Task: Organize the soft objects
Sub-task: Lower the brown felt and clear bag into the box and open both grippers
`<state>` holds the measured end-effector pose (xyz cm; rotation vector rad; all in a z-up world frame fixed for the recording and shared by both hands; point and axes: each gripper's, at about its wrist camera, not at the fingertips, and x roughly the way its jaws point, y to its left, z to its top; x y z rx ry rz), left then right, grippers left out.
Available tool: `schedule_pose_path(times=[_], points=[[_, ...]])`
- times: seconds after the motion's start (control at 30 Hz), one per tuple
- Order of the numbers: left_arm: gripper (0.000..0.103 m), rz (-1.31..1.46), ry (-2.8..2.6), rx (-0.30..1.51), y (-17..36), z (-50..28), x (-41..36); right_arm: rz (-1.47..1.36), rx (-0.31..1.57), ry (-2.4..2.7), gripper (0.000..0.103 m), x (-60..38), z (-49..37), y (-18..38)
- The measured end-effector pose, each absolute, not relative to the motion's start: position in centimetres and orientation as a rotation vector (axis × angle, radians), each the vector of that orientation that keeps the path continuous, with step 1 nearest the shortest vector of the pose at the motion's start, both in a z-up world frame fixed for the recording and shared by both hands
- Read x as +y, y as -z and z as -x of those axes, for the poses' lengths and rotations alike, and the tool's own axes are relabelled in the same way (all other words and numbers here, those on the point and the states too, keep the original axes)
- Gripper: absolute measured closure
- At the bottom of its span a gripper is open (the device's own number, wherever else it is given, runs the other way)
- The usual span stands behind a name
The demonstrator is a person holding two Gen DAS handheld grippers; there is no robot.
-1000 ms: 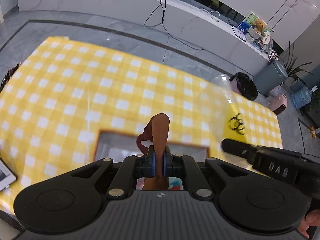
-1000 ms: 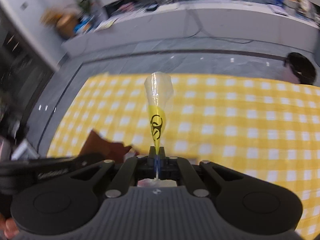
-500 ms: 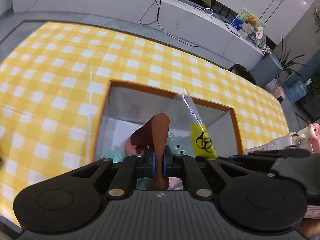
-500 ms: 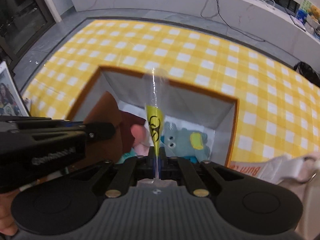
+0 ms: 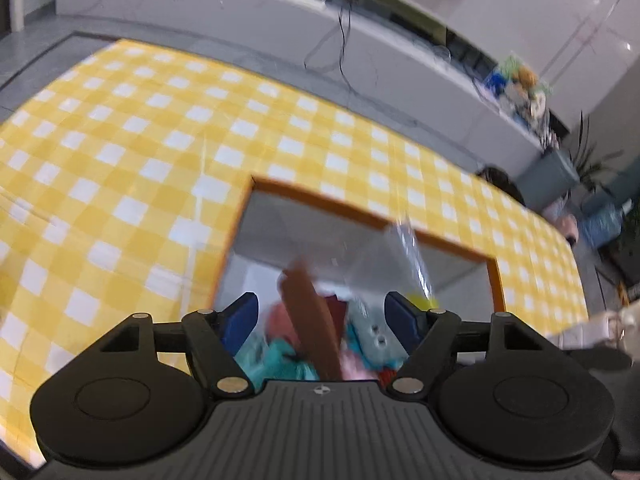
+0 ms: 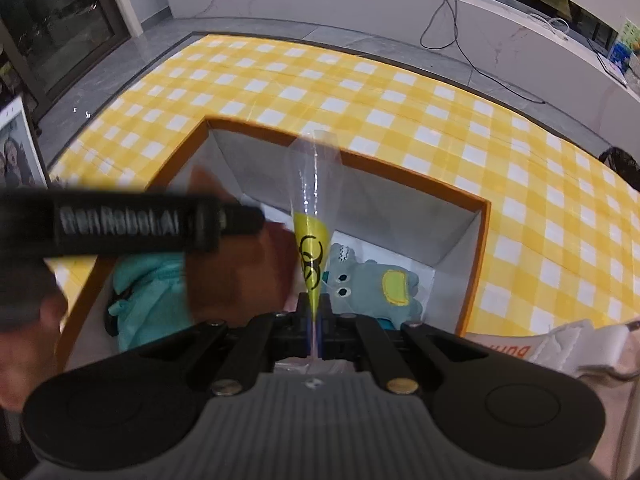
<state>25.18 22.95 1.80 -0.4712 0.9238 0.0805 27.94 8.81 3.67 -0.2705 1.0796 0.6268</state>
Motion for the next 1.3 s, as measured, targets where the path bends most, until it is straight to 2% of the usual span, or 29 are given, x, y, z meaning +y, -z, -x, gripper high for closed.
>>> schedule_pose_path(times=[0.07, 0.13, 0.43, 0.6, 0.73, 0.9, 0.93, 1.0, 1.07, 1.1, 1.17, 1.23, 1.3], points=[[0.009, 0.47, -0.063, 0.894, -2.2, -25.1, 23.2, 0.302, 1.075, -0.636, 0.103, 9.0, -27.7, -3.5], [0.007, 0.432, -0.064, 0.865, -2.8, -24.8, 23.1, 0.325, 1.069, -0.645, 0.103, 9.2, -27.6, -3.3], [0.006, 0.216, -0.063, 0.784, -5.3, -23.4, 22.2, 0.332, 1.073, -0.644, 0.103, 9.8, -27.7, -2.4], [0.006, 0.277, -0.095, 0.674, -6.5, -22.0, 23.3, 0.354, 1.069, -0.638, 0.103, 10.2, -27.8, -1.8], [0.006, 0.291, -0.06, 0.672, -7.0, -22.0, 23.8, 0.345, 1.081, -0.623, 0.102, 10.2, -28.1, -1.2], [0.006, 0.281, -0.036, 0.665, -6.9, -22.0, 23.5, 0.365, 1.07, -0.615, 0.086, 10.5, -28.2, -1.0], [0.006, 0.285, -0.034, 0.677, -6.9, -22.2, 23.4, 0.366, 1.071, -0.62, 0.077, 10.5, -28.2, -1.0], [0.006, 0.294, -0.028, 0.687, -6.6, -22.4, 23.4, 0.371, 1.067, -0.619, 0.068, 10.7, -28.1, -1.1], [0.006, 0.307, -0.021, 0.691, -6.4, -22.5, 23.3, 0.387, 1.048, -0.612, 0.051, 10.8, -27.8, -1.4], [0.006, 0.315, -0.018, 0.696, -6.3, -22.5, 23.4, 0.392, 1.029, -0.616, 0.047, 10.8, -27.6, -1.6], [0.007, 0.332, -0.022, 0.709, -6.2, -22.5, 23.4, 0.397, 0.974, -0.645, 0.024, 10.8, -26.9, -2.4], [0.007, 0.336, -0.044, 0.722, -6.1, -22.4, 23.5, 0.409, 0.921, -0.689, 0.007, 10.8, -26.2, -3.1], [0.007, 0.332, -0.077, 0.732, -6.1, -22.3, 23.5, 0.423, 0.888, -0.746, 0.003, 10.8, -25.6, -3.6]])
